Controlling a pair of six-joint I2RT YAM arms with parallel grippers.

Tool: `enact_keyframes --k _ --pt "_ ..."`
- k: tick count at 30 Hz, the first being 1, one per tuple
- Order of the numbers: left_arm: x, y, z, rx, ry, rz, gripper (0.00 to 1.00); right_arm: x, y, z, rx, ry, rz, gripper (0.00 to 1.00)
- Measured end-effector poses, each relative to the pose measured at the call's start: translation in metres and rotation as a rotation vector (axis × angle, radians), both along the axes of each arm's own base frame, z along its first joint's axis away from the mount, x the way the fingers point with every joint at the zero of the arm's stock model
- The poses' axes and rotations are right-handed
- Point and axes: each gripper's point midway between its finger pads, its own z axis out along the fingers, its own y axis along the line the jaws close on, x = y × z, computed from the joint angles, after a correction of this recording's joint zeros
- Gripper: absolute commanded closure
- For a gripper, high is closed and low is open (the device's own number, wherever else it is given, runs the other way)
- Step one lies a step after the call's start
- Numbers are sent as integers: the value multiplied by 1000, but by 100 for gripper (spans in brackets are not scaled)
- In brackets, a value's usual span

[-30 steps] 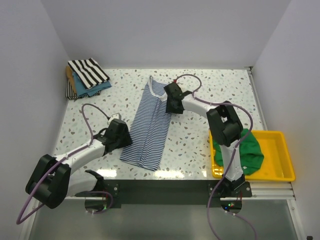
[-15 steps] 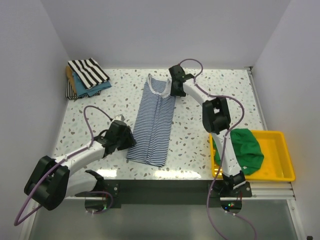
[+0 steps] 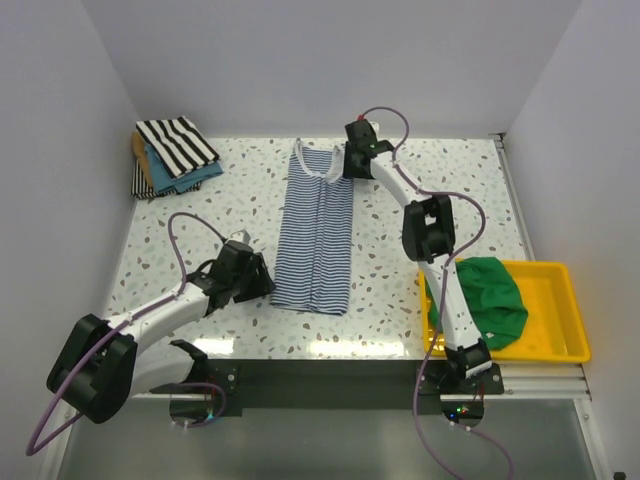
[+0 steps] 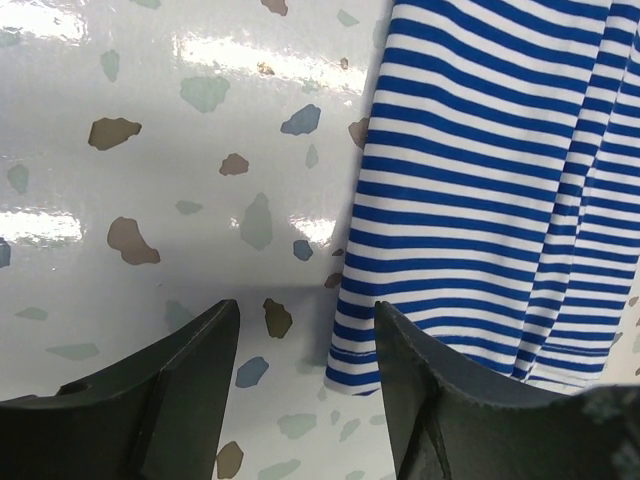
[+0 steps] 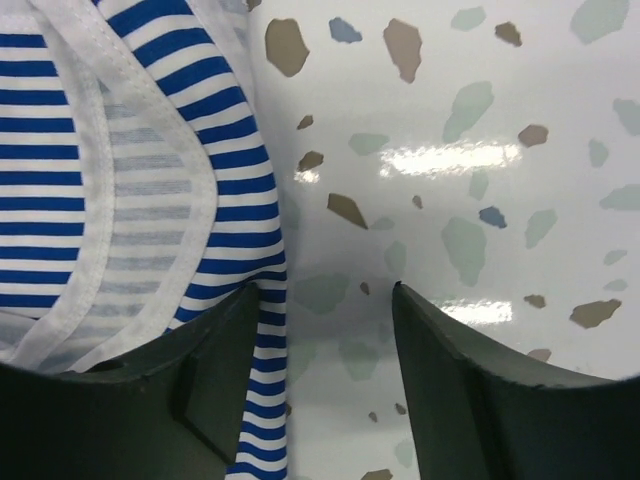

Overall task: Fold and stack the tank tops
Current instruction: Fold the tank top

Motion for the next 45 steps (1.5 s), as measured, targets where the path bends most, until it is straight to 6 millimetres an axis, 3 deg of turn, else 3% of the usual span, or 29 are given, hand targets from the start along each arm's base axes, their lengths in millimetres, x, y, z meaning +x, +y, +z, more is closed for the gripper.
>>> enact_keyframes --k 6,10,14,17,20,23,26,28,31,36,45 --pt "-1 -13 0 -33 -2 -64 39 5 -14 5 -19 -15 5 25" --pt "-2 -25 0 -50 -12 -107 47 -18 -23 26 -17 10 -9 27" --pt "-6 -28 -2 -48 -12 -116 50 -62 -30 72 36 1 -34 31" --pt "-11 -26 -2 -48 -19 -100 50 -113 -33 104 85 -13 -35 31" --pt "-20 -24 -3 -48 -23 -86 50 -168 -25 115 119 -16 -5 31" --pt "-25 -23 -3 -50 -25 -70 51 -230 -1 102 143 25 68 33" --pt "-26 -23 -3 -52 -21 -48 53 -289 21 68 145 110 141 35" --pt "-25 -23 -4 -52 -15 -34 54 -324 23 42 136 183 158 35" --pt "-24 -24 -6 -49 -6 -28 57 -355 14 20 138 240 134 37" --pt "-20 -27 -8 -47 -3 -27 61 -384 16 15 208 242 109 37" --pt "-18 -32 -10 -52 -11 -40 68 -398 43 15 318 232 104 41"
